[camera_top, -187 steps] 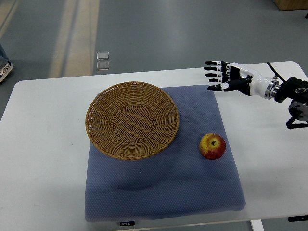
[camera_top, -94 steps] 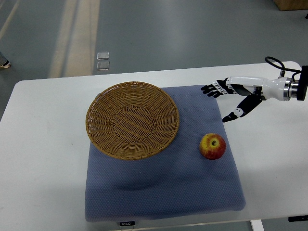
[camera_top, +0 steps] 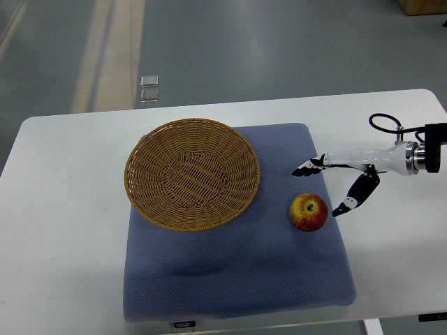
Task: Place red apple in basket with right hand
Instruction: 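Lower the right hand around the red apple and close the fingers, then lift the apple with the right hand and carry it over the basket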
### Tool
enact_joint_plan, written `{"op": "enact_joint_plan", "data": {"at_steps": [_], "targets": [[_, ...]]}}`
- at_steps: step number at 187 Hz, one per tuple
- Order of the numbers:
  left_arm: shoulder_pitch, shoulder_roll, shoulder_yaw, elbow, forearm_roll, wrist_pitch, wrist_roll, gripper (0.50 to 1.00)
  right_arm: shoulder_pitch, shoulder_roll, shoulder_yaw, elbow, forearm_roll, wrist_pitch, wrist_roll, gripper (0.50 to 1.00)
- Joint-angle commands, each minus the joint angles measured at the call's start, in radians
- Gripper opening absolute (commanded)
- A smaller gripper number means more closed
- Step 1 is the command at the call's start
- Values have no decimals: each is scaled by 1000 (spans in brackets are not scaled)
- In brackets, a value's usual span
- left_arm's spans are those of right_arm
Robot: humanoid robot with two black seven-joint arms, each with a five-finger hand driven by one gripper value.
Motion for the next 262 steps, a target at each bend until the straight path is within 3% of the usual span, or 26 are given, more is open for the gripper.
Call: {"op": "enact_joint_plan", "data": {"at_steps": [1, 73, 92, 129, 136, 146, 147, 150, 165, 166, 242, 262], "targets": [[0, 0, 0, 0, 0, 0, 0, 1000, -16, 23, -6, 0, -21, -18, 1, 921], [0, 0, -1, 0, 0, 0, 0, 1000, -58, 75, -29, -17, -63, -80, 1, 921], [0, 0, 0, 0, 0, 0, 0, 1000, -61, 83, -36, -18, -81, -81, 1, 899], [0, 0, -1, 0, 0, 0, 0, 1000, -58, 81, -56, -34, -98, -113, 2, 742], [0, 0, 0, 0, 0, 0, 0, 1000, -56, 81, -56, -37, -101, -118, 2, 693], [0, 0, 0, 0, 0, 0, 0, 1000, -56, 81, -56, -37, -101, -118, 2, 693], [0, 0, 0, 0, 0, 0, 0, 1000, -56, 81, -56, -41, -100, -127, 2, 628], [0, 0, 0, 0, 0, 0, 0, 1000, -55, 81, -56, -41, -101, -132, 2, 607], [0, 0, 0, 0, 0, 0, 0, 1000, -55, 81, -56, -43, -101, -138, 2, 586], [0, 0, -1, 0, 0, 0, 0, 1000, -50, 81, -52, -47, -100, -151, 2, 568], [0, 0, -1, 0, 0, 0, 0, 1000, 105, 86, -43, -72, -51, -152, 2, 568], [0, 0, -1, 0, 0, 0, 0, 1000, 188, 135, -51, -115, -12, -145, 1, 572]]}}
